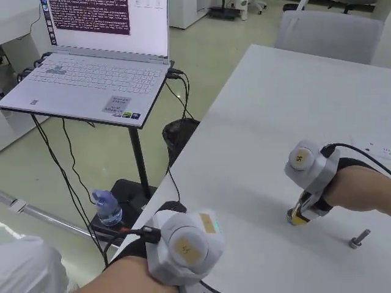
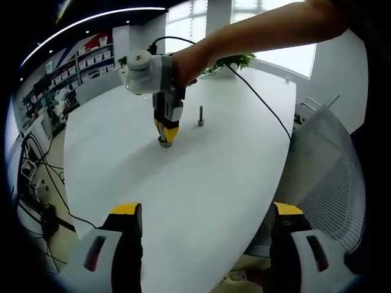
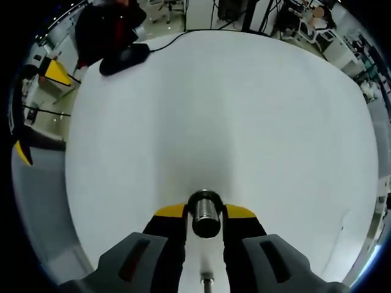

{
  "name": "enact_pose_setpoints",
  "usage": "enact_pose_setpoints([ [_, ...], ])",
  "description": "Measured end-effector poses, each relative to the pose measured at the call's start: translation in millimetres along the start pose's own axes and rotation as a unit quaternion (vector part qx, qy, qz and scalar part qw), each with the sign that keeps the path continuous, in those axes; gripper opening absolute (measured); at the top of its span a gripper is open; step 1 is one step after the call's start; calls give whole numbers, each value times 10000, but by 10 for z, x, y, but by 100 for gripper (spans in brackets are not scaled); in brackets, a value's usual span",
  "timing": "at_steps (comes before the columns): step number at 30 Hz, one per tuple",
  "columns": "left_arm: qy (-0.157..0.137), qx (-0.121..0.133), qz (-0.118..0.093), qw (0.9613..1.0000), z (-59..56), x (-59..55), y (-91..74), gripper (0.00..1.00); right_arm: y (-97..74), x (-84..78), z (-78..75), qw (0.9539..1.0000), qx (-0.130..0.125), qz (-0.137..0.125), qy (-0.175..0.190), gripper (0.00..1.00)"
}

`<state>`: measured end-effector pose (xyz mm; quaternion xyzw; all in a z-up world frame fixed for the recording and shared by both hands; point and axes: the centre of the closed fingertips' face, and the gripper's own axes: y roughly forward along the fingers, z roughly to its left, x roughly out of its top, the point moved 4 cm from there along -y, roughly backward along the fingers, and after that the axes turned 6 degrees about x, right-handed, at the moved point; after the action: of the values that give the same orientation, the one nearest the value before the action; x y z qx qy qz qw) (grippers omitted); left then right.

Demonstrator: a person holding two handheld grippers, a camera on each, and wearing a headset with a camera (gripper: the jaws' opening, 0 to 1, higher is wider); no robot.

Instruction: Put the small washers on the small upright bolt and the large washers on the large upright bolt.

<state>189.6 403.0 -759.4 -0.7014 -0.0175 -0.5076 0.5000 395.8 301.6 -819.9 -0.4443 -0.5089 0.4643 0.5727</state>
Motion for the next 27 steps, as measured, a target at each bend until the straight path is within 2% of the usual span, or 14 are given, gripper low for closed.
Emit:
enact_pose_setpoints([
  [17,55,-46,22,10000,-5,30,7,84,3,7,-21,10000,0,-31,-62,24],
  [27,51,-43,16,10000,1,40,3,84,-43,16,-44,9999,-16,-160,-41,31],
])
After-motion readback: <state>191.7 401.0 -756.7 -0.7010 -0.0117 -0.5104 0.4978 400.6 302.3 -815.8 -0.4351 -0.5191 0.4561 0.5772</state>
